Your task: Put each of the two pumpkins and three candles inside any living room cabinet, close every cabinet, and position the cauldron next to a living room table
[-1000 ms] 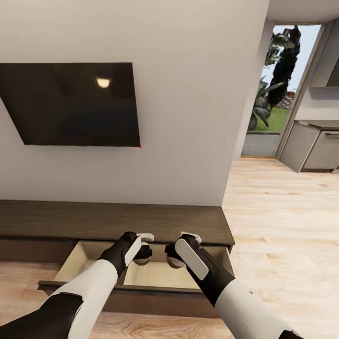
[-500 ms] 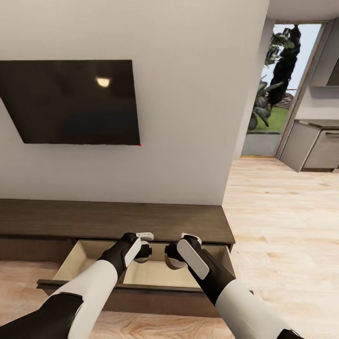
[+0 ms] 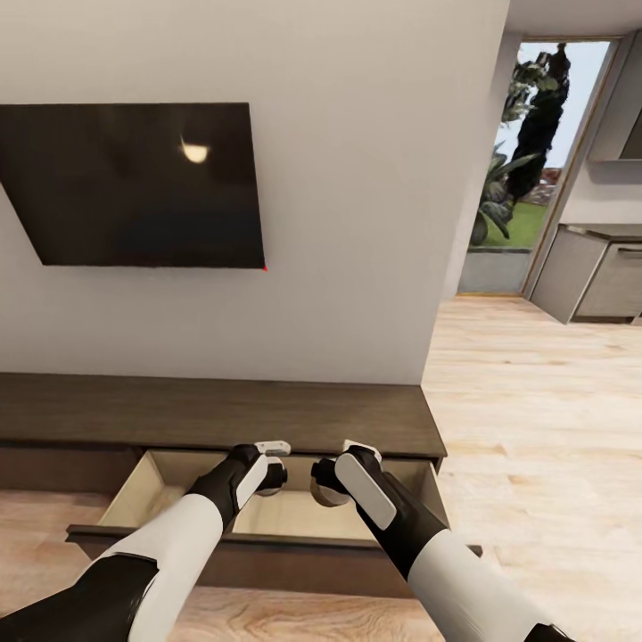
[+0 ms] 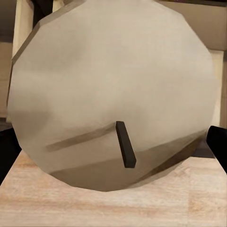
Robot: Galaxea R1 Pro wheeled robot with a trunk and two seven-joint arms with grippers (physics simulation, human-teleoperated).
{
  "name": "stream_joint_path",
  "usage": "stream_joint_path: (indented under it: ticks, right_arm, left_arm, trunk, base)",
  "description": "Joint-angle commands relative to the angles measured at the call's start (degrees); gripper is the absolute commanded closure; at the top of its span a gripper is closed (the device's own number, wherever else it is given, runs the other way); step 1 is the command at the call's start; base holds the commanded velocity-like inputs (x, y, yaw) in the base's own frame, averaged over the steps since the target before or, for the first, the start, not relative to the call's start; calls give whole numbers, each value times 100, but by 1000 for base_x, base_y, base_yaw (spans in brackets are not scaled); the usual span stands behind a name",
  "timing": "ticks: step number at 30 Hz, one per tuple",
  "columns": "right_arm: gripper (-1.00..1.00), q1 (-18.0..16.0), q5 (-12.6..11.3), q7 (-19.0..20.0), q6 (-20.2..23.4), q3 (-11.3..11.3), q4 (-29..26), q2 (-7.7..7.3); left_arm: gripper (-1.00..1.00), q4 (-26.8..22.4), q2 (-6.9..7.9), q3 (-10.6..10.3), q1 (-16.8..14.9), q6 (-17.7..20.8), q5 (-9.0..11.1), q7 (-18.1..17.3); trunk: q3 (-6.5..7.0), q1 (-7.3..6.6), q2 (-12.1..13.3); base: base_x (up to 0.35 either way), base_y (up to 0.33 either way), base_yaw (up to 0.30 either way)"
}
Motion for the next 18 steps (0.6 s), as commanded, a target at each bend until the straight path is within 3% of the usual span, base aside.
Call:
stream_joint_path:
  ticks: [1, 18]
  right_arm:
    - [100, 0, -7, -1, -13, 1, -2, 0]
    - [100, 28, -16, -1, -15, -3, -4, -35]
  left_arm:
    - [100, 0, 0, -1, -1, -7, -2, 2]
    - [100, -1, 0, -1, -1, -57, -2, 2]
  trunk:
    - [-18, 23, -42]
    - [-305, 374, -683]
  base:
    - [0, 0, 0]
    - [0, 0, 0]
